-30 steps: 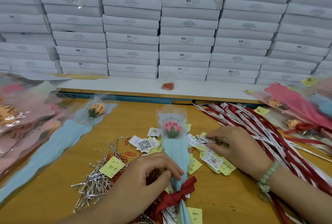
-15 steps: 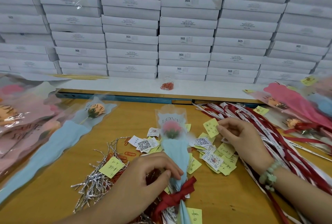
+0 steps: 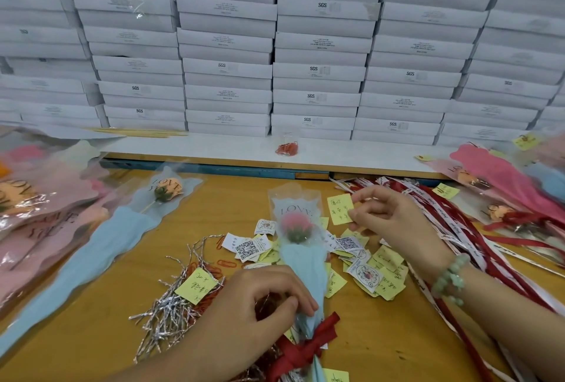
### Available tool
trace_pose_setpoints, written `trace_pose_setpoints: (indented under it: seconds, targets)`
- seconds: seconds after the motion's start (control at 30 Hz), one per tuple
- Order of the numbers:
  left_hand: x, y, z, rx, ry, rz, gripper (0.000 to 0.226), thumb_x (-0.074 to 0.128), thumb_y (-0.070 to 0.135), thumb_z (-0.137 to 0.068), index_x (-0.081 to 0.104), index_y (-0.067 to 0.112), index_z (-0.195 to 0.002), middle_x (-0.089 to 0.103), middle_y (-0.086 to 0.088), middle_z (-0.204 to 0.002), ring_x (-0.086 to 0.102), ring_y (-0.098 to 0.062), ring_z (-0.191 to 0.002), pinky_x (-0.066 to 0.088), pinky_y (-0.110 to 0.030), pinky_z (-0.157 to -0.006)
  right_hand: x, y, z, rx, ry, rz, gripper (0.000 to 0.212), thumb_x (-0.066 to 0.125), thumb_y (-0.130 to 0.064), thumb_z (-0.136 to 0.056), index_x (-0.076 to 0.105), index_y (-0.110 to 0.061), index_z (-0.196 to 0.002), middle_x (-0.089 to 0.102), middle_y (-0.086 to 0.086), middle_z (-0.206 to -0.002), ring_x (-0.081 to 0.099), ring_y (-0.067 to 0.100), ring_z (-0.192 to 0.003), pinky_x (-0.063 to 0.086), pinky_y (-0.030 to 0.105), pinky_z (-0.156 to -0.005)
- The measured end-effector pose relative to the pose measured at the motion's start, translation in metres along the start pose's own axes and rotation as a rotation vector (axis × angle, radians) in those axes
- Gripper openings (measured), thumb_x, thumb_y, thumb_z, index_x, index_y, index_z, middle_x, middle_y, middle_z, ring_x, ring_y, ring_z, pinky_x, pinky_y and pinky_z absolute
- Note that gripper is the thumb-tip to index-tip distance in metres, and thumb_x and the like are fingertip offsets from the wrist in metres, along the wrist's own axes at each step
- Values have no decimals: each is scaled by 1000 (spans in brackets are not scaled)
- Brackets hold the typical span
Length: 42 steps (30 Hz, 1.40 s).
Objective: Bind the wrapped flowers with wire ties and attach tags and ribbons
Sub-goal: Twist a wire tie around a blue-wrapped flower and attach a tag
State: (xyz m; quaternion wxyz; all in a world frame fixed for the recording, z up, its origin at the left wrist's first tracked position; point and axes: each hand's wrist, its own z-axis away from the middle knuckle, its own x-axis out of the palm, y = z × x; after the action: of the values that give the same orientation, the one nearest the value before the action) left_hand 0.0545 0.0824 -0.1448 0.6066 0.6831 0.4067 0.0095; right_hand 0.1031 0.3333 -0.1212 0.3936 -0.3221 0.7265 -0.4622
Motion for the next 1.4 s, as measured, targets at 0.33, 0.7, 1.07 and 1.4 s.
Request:
trace_pose_setpoints:
  seconds: [0.33,0.7,1.07,1.4]
  targets:
    - [0,3,1,59,-7,-1,27,52,6,-84,76,17,-80,72,11,-88,66,-14,-87,51,-30,-74,34,-10,-48,33,-16,54,6,65,-14,-91,65,-16,-85,72,-2,-80,69,9,-74,55,21,-68]
    - [-3,5,3,236,-9,-202,23,51,18,-83,73,20,-82,69,14,-86,67,-8,-84,52,-31,-74,68,22,-79,74,-36,276,18,52,-20,-98,56,-19,-81,59,-7,-83,53,8,-74,38,17,-58]
    - [-97,-8,-56,-191,328,-455,29,58,5,-89,68,30,-78,69,14,-84,61,-3,-81,45,-18,-68,74,29,-78,-42,89,210,10,53,-21,-97,60,-16,-95,62,-6,-100,56,5,-91,40,14,-70]
    - [-122,-39,-69,-343,-157,-579,15,77,13,-81,71,26,-80,71,11,-82,62,7,-68,50,-12,-65,75,35,-76,-74,154,233,9,55,-17,-95,60,-15,-88,61,-8,-88,54,1,-83,39,6,-64]
